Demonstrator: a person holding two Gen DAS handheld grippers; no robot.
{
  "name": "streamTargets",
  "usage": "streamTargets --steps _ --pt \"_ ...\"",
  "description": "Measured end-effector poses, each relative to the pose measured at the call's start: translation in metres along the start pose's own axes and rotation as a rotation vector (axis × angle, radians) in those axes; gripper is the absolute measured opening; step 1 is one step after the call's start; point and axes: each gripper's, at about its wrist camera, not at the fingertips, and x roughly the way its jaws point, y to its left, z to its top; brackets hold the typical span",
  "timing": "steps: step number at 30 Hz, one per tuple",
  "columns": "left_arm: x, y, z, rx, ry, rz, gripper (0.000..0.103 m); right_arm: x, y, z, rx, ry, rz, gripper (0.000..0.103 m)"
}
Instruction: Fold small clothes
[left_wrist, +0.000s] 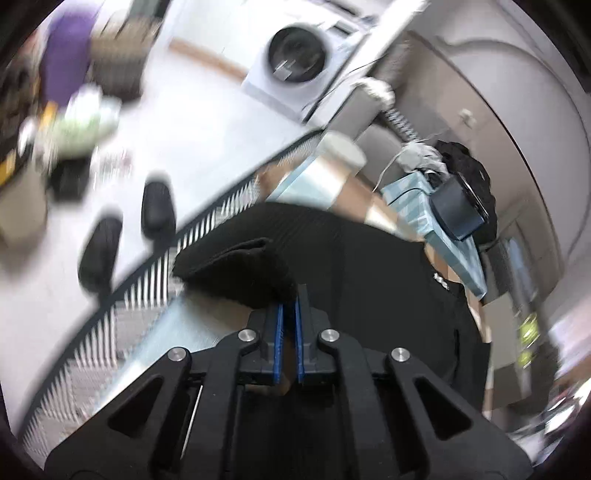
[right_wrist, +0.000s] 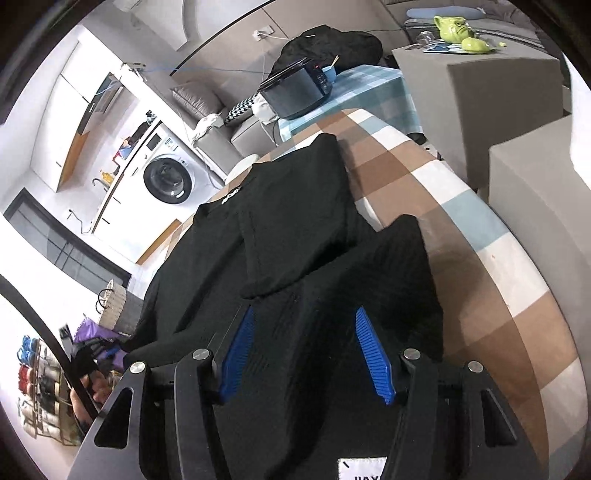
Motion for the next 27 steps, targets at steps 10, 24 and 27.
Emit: streamTargets --steps 10,24,27 --pt "0.013 -0.186 -0.073 0.602 0.161 -0.302 0.056 -0.001 -0.007 -0.006 -0.002 0.022 -0.014 0.058" --pt "0.016 -0.080 -0.061 0.317 0.152 -0.243 0.074 0.007 -0.008 -0.012 0.002 0.052 0.003 0.058" --pt "0.027 -0.082 -0.051 0.249 0.144 -0.286 0.074 0.007 -0.004 -0.013 -0.005 0.050 0.010 0.058"
